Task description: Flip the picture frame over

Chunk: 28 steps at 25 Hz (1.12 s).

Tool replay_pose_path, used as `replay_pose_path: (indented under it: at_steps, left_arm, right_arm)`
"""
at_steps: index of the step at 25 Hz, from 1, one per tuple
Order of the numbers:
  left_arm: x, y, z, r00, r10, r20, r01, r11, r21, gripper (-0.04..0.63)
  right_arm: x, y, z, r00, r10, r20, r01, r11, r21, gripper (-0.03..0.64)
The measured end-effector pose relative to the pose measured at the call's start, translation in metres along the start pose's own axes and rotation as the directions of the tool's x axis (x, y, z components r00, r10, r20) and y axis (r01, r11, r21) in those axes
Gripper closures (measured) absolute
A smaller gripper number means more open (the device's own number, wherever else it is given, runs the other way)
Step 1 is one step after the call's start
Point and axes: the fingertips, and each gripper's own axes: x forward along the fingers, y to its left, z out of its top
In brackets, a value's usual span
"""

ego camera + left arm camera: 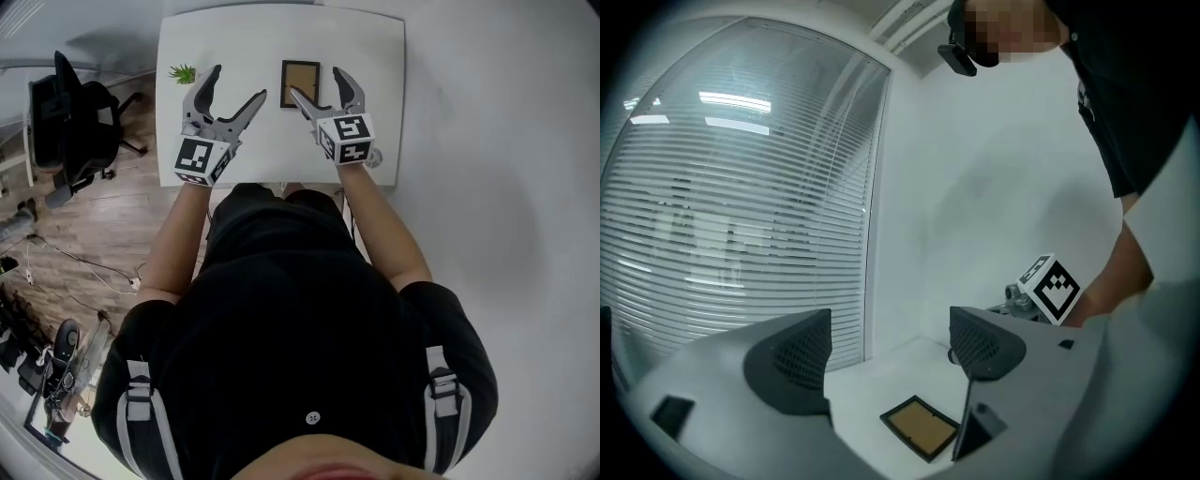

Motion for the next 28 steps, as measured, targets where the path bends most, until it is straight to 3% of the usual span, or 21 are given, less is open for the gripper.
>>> replay_pose_path:
  at_steps: [6,12,28]
  left_arm:
    - [0.010,0.008,-0.020,0.998,-0.053,-0.021,0.053,0.999,-0.010,0.215]
    - [0.018,0.025,-0.036,0.995,-0.093,-0.031,0.092,0.995,-0.027,0.215]
    - [0.031,0.049,-0.088,0.982,-0.158,-0.106,0.154,0.987,-0.050,0.215]
  right_arm:
    - [0.030,-0.010,-0.034,0.996,-0.058,-0.071,0.065,0.993,0.095,0.201]
    - [0.056,-0.017,-0.071,0.978,-0.132,-0.161,0.147,0.985,0.086,0.202]
    - [0.097,-0.006,-0.164,0.885,-0.240,-0.398,0.307,0.945,0.113,0.275]
